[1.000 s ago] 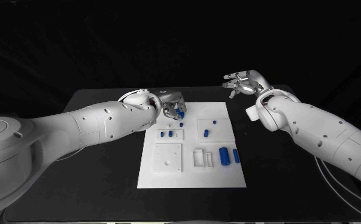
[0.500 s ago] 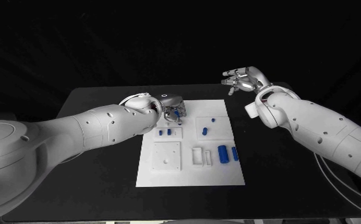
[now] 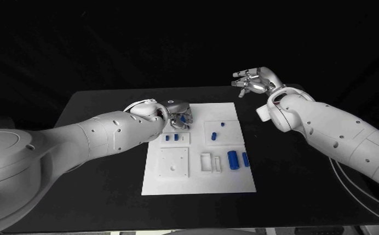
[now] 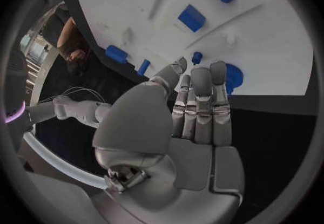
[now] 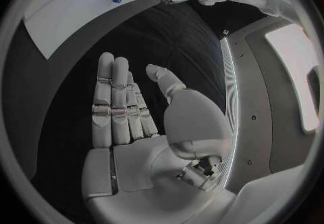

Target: Assemble the parts on the task board

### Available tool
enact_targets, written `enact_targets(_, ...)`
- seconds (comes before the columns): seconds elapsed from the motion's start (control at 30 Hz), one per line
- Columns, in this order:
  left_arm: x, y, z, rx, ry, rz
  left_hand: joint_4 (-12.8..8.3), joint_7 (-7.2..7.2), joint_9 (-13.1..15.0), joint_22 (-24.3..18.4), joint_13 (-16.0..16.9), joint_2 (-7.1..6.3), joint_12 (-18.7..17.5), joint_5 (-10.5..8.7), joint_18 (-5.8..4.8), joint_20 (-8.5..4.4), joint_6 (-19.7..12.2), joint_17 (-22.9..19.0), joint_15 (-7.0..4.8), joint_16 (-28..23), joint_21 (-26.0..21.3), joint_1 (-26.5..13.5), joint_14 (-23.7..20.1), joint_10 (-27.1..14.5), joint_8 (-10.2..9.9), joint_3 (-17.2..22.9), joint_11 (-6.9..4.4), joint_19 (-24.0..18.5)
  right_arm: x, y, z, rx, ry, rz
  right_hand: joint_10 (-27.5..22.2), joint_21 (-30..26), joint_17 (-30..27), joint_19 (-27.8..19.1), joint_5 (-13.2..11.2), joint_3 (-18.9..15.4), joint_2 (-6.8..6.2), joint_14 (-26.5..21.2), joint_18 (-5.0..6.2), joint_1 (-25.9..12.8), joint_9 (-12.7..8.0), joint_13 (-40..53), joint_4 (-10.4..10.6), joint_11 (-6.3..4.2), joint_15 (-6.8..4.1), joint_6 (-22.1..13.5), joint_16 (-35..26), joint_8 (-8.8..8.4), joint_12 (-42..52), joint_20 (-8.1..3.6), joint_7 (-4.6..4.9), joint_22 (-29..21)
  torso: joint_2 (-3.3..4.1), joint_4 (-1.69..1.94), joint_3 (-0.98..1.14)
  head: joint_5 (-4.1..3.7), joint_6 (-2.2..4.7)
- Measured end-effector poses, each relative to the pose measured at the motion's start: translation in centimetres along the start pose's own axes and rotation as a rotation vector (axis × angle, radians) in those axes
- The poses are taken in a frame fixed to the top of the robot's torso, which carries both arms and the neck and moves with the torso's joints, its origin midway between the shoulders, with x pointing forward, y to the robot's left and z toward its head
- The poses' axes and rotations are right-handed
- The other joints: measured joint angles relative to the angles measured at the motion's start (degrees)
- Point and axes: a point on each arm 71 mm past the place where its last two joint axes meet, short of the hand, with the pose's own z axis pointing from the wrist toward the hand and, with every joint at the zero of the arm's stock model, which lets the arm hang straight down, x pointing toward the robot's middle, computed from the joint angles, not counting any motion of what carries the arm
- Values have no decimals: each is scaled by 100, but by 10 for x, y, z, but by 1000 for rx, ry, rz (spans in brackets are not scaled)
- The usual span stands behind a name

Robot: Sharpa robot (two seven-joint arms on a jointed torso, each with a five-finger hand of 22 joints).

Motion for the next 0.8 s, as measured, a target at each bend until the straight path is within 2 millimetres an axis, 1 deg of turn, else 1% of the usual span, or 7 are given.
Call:
enact_targets(0.17, 1, 2, 0, -5, 3, 17, 14, 0, 0, 0, 0, 0, 0, 0, 2, 9, 0, -6, 14, 0, 25, 0, -14, 0, 0, 14, 0, -9, -2, 0, 0, 0, -2, -2, 0, 0, 0, 0, 0, 0, 0, 0, -1, 0, 0, 0, 0, 0, 0, 0, 0, 0, 0, 0, 0, 0, 5, 2, 0, -6, -7)
enact_targets(0.23, 2, 4, 0, -8, 4, 23, 14, -17, 0, -1, 0, 0, 0, 0, 2, 10, -16, -7, 15, 22, 25, 0, -15, -23, 0, 14, 22, -9, -2, 0, 0, 0, -3, -2, 0, 0, 0, 0, 0, 0, 0, 0, -1, 0, 0, 0, 0, 0, 0, 1, 0, 0, 0, 0, -1, 0, 5, 3, -1, -7, -12)
enact_targets(0.3, 2, 5, 0, -11, 4, 27, 27, -28, 0, -1, 0, 0, 0, 0, 2, 10, -89, -14, 16, 38, 25, 0, -15, -51, 0, 27, 9, -9, -2, 0, 0, -1, -3, -2, 0, 0, 0, 0, 0, 0, 0, 0, -2, 0, 0, 0, 0, 0, 0, 1, 0, 0, 0, 0, -1, 0, 5, 2, -1, -7, -17)
enact_targets(0.4, 3, 6, 0, -14, 6, 32, 30, -31, 0, -1, 0, 0, 0, 0, 2, 10, -93, -14, 16, 38, 25, 0, -15, -52, 0, 30, 10, -9, -2, 1, 0, -2, -2, -2, 0, 0, 0, 0, 0, 0, 0, 0, 0, 0, 0, 0, 0, 0, 0, 1, 0, 0, 0, 0, -2, 0, 5, 0, -1, -7, -19)
enact_targets(0.47, 4, 6, 0, -15, 7, 34, 46, -31, 0, -1, 0, 0, 0, -1, 3, 10, -93, -14, 16, 38, 47, 0, -15, -52, 0, 46, 10, -9, -2, 1, 0, -2, -2, -2, 0, 0, -1, 0, 0, 0, 0, 0, 15, 0, 0, 0, 0, 0, 0, 2, 0, 0, 0, 0, -2, -1, 5, -2, -1, -7, -25)
enact_targets(0.53, 5, 6, 0, -15, 9, 36, 46, -31, 0, -1, 0, 0, 0, -1, 2, 10, -93, -14, 16, 38, 47, 0, -15, -52, 0, 46, 10, -9, -2, 1, 0, -3, -2, -2, 0, 0, -1, 0, 0, 0, 0, 0, 58, 0, 0, 0, 0, 0, 0, 2, 0, 0, 0, 0, -2, -1, 5, -3, -1, -10, -27)
enact_targets(0.8, 10, 8, 2, -24, 13, 35, 62, -31, 0, 3, 0, 0, 0, -1, 2, 10, -93, -14, 15, 105, 70, 0, -14, -52, 0, 61, 10, -9, -2, 3, 0, -6, -2, -2, 0, 0, -7, 0, 0, 0, 0, 0, 58, 0, 5, 0, 0, 0, 0, 31, 29, 0, 0, 0, 13, 18, 8, -4, -1, -34, -39)
